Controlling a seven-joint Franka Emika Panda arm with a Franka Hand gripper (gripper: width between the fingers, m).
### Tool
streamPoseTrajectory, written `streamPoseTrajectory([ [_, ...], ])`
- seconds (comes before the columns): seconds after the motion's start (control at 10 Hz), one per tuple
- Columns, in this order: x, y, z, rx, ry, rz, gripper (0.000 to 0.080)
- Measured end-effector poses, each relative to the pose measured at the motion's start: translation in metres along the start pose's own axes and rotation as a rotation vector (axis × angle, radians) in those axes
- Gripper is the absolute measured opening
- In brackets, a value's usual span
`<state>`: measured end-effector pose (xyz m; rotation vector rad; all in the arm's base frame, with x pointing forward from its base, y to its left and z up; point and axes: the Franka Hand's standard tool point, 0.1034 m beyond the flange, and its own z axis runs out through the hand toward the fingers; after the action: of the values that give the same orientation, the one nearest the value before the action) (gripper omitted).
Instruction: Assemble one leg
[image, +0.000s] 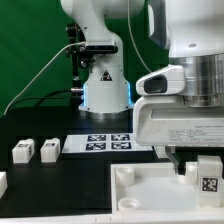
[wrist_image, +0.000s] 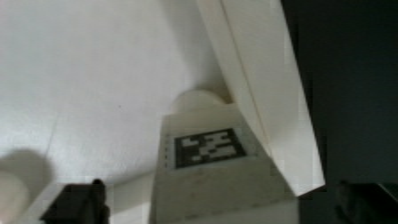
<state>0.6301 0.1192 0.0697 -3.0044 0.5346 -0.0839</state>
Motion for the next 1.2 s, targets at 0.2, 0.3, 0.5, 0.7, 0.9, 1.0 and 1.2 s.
streamPoseTrajectory([
  [0.2, 0.001, 0.001, 0.001, 0.002, 0.003, 0.0, 0.0529],
  [0.3, 0.001, 0.001, 0.001, 0.002, 0.003, 0.019, 0.0389],
  [0.5, 0.002, 0.007, 0.001, -0.008, 0.004, 0.136, 0.0298],
  [0.7, 0.004, 0.015, 0.0, -0.023, 0.005, 0.257, 0.03],
  [0.9, 0.007, 0.024, -0.001, -0.047, 0.003, 0.396, 0.0302],
  [1.0, 0.007, 0.027, -0.001, -0.053, 0.005, 0.448, 0.0302],
  [1.2, 0.008, 0.036, -0.003, -0.086, 0.029, 0.556, 0.0312],
])
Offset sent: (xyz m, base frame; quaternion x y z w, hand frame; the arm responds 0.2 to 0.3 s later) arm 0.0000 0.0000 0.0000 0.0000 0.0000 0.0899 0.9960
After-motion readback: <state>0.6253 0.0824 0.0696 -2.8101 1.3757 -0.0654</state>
